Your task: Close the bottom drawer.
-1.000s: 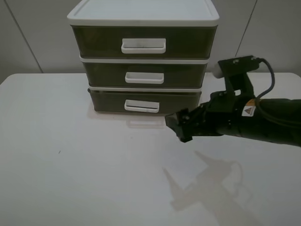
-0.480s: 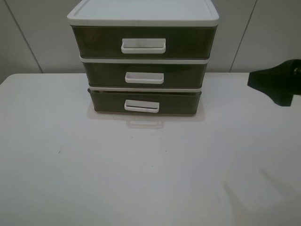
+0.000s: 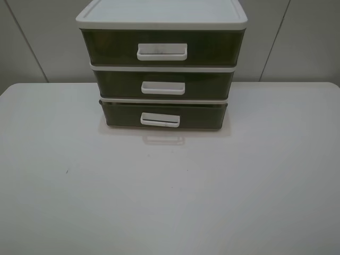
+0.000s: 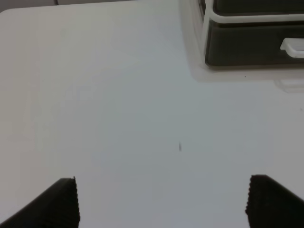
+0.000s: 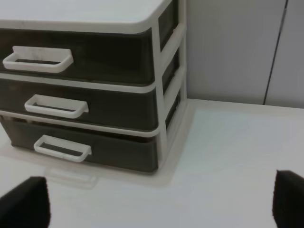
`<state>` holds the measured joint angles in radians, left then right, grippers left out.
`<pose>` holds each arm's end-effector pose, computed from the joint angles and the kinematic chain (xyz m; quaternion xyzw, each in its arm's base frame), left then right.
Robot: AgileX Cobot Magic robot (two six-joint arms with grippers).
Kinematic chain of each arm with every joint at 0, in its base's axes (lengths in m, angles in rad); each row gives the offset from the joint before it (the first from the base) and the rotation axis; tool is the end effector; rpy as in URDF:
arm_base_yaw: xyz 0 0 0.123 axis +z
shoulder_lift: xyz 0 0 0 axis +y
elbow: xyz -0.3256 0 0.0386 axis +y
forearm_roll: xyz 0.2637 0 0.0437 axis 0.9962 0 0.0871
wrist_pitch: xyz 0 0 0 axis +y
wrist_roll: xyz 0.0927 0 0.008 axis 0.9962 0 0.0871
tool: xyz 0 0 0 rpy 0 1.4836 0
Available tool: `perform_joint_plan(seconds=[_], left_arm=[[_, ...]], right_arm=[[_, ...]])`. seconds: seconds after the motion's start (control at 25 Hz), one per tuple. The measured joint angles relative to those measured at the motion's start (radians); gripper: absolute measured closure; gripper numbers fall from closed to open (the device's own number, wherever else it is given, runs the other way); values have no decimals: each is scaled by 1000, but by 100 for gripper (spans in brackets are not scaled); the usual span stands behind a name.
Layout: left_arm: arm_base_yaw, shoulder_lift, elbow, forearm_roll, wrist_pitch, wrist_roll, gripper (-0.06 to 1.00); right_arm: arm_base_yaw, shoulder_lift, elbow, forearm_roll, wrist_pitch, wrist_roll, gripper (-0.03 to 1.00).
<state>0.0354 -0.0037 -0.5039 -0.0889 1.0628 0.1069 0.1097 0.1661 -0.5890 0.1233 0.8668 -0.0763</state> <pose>-0.0334 -0.0084 0.2850 0.0323 0.8503 -0.0071 0.5252 -0.0062 0.0081 0.3309 -0.0702 0.8168 0.0708 0.5683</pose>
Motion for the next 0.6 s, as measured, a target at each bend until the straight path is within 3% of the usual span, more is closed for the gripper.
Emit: perform_joint_plan(seconds=[0.24,0.6], left_arm=[[0,0,0,0,0,0,23],[0,0,0,0,0,0,23]], right_arm=[[0,-136,2,-123,150,45,15],[0,-166,70,-72,187,49,15]])
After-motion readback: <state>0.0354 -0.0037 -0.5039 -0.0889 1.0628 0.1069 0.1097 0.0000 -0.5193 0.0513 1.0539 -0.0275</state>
